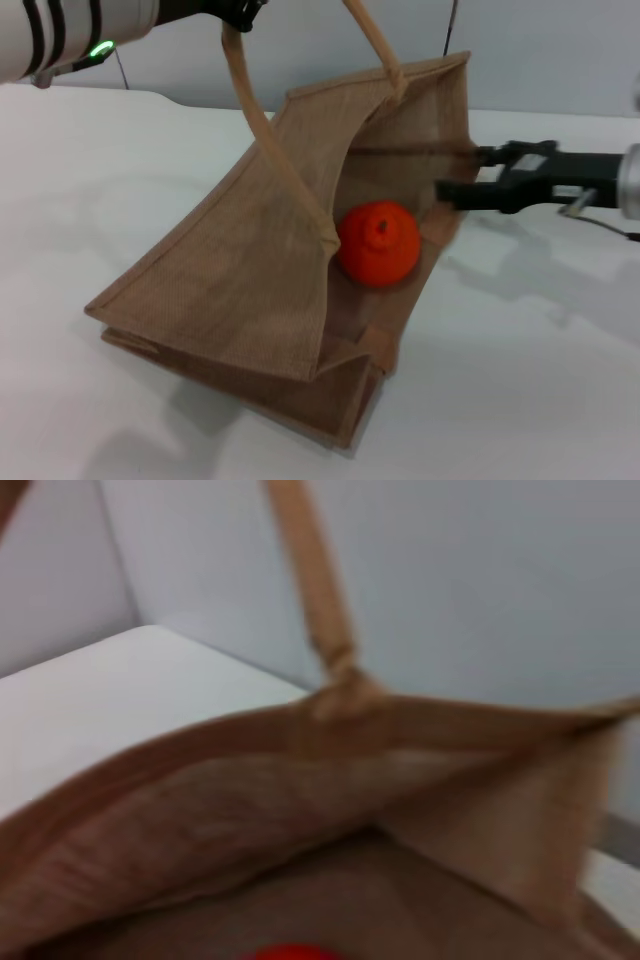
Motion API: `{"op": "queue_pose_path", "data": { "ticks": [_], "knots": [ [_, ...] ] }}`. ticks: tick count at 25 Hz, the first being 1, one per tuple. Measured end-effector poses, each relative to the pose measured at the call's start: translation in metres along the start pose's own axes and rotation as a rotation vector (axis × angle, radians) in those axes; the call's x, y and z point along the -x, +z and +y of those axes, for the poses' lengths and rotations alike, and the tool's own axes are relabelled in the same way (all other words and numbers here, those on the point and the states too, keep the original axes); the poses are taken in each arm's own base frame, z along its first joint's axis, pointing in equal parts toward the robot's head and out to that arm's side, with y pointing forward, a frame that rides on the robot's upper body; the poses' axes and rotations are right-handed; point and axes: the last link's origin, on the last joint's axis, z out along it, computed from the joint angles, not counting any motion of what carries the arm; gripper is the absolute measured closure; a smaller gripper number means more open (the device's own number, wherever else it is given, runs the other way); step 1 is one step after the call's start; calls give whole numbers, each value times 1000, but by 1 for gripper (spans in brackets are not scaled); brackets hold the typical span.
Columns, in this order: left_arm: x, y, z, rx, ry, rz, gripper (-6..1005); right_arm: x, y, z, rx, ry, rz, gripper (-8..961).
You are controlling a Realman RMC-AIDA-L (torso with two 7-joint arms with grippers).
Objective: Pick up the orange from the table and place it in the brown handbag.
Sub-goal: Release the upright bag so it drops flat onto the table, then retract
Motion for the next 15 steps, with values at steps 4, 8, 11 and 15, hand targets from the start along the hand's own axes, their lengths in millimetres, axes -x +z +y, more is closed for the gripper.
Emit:
{"op": "queue_pose_path", "data": {
  "ticks": [4,8,11,15],
  "knots": [
    [0,1,3,9,13,-2,770,-2,-14,-13,-47,17,29,58],
    [2,2,3,10,18,-9,748,0,-27,-23,-84,33,31,59],
    [5,2,3,5,15,-13,693,-1,-34,-28,-114,49,19,59],
    [12,7,2,-4,-4,-14,515,-4,-43,-34,-149,58,13,59]
  ]
}}
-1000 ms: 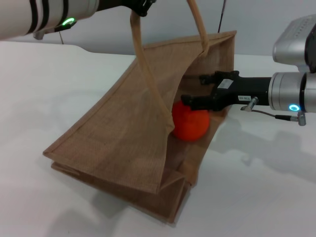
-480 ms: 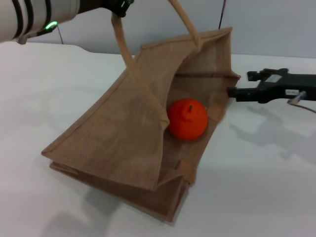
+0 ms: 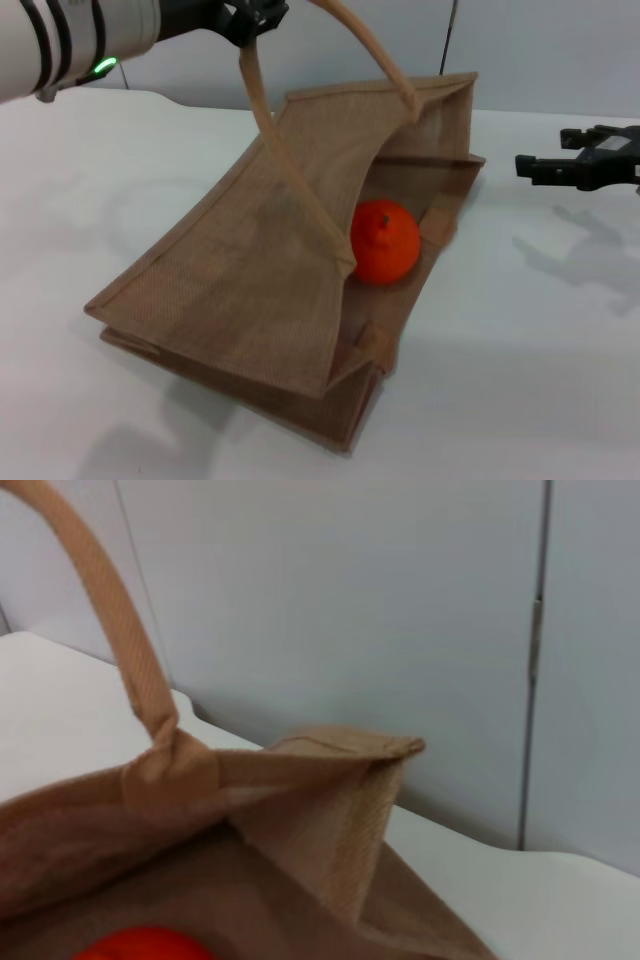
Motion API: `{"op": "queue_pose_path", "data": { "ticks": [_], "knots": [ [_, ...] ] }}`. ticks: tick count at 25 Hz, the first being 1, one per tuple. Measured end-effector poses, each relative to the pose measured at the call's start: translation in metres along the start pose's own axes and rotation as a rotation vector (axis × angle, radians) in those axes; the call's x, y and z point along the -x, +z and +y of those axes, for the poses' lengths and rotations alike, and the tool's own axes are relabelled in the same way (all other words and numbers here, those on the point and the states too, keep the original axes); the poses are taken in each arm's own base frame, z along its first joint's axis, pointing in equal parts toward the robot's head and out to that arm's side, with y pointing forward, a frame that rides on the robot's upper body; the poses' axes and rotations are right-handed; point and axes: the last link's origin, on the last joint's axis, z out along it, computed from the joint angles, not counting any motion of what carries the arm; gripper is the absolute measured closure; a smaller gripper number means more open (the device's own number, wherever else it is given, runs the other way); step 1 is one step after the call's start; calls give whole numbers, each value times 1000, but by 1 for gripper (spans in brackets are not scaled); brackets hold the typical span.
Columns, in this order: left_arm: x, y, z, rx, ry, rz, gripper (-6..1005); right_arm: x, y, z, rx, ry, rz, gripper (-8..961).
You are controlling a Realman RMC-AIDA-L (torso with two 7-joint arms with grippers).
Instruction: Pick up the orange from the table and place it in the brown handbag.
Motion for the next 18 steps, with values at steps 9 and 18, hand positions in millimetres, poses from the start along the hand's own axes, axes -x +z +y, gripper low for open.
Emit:
{"op": "queue_pose_path", "data": {
  "ticks": [9,18],
  "knots": [
    [1,10,17,108,-75,47,300,-2,-7,-7,-29,23,-15,60],
    [9,14,22,154,-114,90,121,-5,-9,-7,-38,34,-21,61]
  ]
}}
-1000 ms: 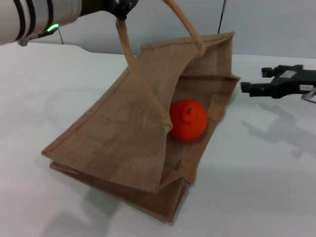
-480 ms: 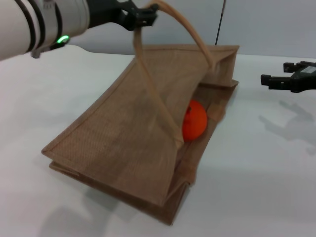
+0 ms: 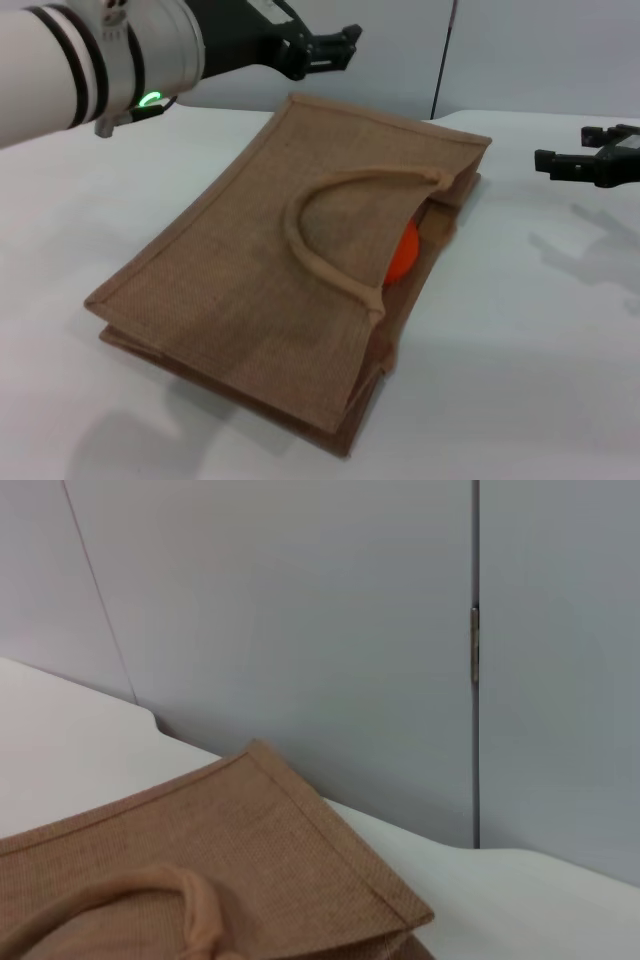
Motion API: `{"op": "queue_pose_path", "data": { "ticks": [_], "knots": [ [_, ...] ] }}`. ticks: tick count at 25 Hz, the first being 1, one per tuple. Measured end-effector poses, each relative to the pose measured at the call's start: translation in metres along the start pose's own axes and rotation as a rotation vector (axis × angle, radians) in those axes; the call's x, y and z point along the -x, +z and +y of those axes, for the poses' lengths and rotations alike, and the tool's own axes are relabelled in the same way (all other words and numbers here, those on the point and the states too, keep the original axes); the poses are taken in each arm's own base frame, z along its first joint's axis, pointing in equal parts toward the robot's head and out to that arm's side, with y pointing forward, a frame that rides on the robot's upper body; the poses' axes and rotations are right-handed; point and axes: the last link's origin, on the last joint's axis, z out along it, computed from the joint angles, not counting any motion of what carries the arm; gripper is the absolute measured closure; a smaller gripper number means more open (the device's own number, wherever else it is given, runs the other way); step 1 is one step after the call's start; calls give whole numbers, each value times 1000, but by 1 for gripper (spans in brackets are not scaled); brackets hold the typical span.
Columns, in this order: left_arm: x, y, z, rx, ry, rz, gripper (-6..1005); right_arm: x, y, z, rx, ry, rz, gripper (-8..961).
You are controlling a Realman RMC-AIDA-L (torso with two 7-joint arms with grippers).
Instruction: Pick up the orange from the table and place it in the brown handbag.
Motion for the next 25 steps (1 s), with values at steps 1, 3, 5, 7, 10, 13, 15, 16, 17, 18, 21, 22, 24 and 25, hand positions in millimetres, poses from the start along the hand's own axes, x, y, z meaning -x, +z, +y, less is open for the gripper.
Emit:
{"op": "queue_pose_path", "data": {
  "ticks": [1,3,5,7,10,13,15,16,17,18,21,22,24,25],
  "knots": [
    [3,0,-3,-15,-14,5,122,-1,0,1,-2,0,-2,61],
    [9,-3,-11,-63,-40,20,123,0,-3,2,-19,-19,-25,61],
    [16,-8,-20,-130,-65,46,124,2,-13,1,-67,-51,-73,61],
    [22,-14,-30,-198,-90,75,125,4,-26,-3,-131,-74,-135,62],
    [35,-24,-44,-303,-134,108,124,2,-37,-10,-210,-68,-219,62],
    [47,-31,-55,-387,-165,135,123,-7,-44,-19,-277,-43,-287,62],
    [54,-33,-60,-428,-191,148,123,-17,-45,-23,-305,-13,-330,62],
    [60,-35,-63,-457,-210,156,123,-20,-45,-24,-311,-8,-343,62],
    [65,-36,-65,-478,-223,158,123,-26,-44,-25,-321,-8,-355,62],
    [69,-37,-68,-499,-232,162,123,-31,-44,-26,-330,-7,-370,63],
    [84,-37,-69,-539,-251,154,123,-45,-42,-27,-361,-9,-406,63],
    [89,-36,-69,-552,-259,153,123,-51,-41,-27,-372,-5,-412,63],
    [98,-34,-70,-579,-275,152,123,-60,-40,-28,-394,-8,-412,63],
    [103,-33,-70,-596,-281,152,123,-64,-40,-28,-405,-11,-412,63]
  ]
}}
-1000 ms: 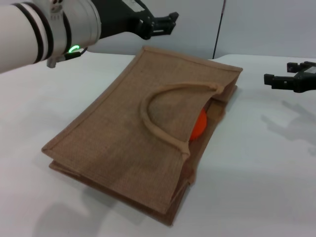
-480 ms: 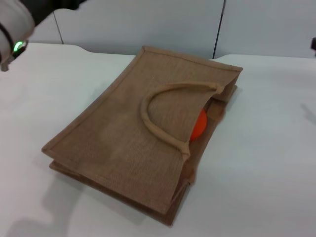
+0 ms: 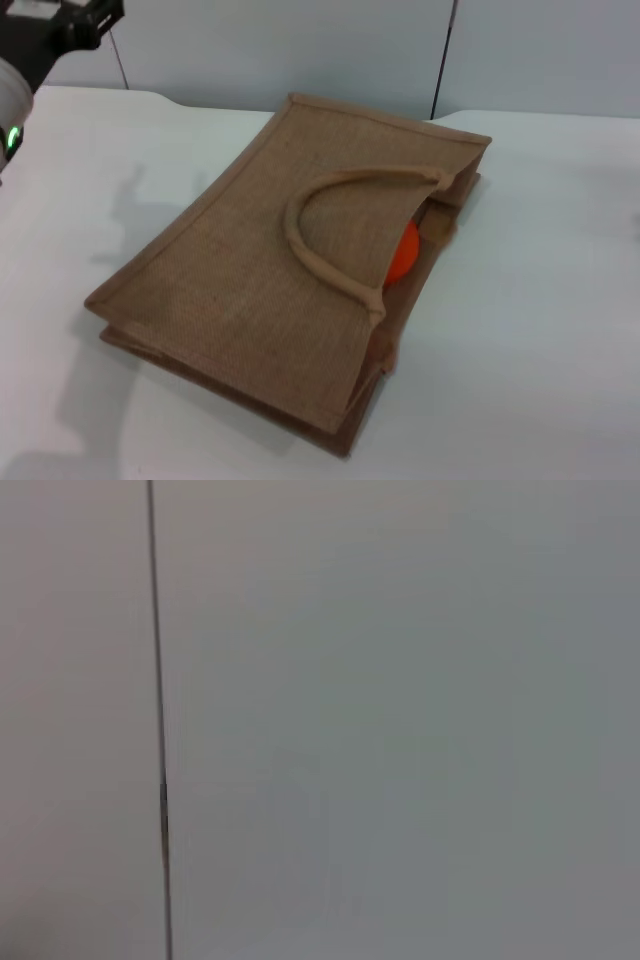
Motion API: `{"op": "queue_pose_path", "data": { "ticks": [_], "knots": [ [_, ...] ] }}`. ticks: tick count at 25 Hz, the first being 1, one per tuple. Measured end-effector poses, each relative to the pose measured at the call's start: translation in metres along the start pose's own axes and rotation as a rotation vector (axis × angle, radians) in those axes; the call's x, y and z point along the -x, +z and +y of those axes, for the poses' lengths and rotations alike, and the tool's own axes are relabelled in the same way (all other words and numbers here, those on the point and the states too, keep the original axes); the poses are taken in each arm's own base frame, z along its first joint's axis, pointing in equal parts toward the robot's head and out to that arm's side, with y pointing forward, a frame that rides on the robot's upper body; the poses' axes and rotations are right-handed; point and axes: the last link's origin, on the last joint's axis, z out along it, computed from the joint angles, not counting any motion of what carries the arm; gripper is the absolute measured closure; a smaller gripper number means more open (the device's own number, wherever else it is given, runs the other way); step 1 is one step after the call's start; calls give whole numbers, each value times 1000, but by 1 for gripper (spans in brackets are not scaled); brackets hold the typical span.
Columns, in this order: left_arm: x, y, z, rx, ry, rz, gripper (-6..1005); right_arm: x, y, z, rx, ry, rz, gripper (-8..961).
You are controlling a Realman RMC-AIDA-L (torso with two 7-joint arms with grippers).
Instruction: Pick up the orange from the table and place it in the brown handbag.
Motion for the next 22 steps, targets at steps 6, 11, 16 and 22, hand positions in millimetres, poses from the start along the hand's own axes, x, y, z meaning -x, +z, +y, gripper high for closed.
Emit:
{"op": "queue_pose_path", "data": {
  "ticks": [6,11,16,22],
  "knots": [
    [26,-3,2,-69,19,15,123,-21,-11,6,-32,8,-68,62],
    [43,-2,12,-57,27,-2,123,-35,-14,12,-57,9,-73,62],
    [51,0,19,-35,28,-24,123,-42,-10,17,-57,10,-50,62],
    [55,0,24,-19,22,-34,123,-44,-10,18,-59,9,-45,62]
  ]
}}
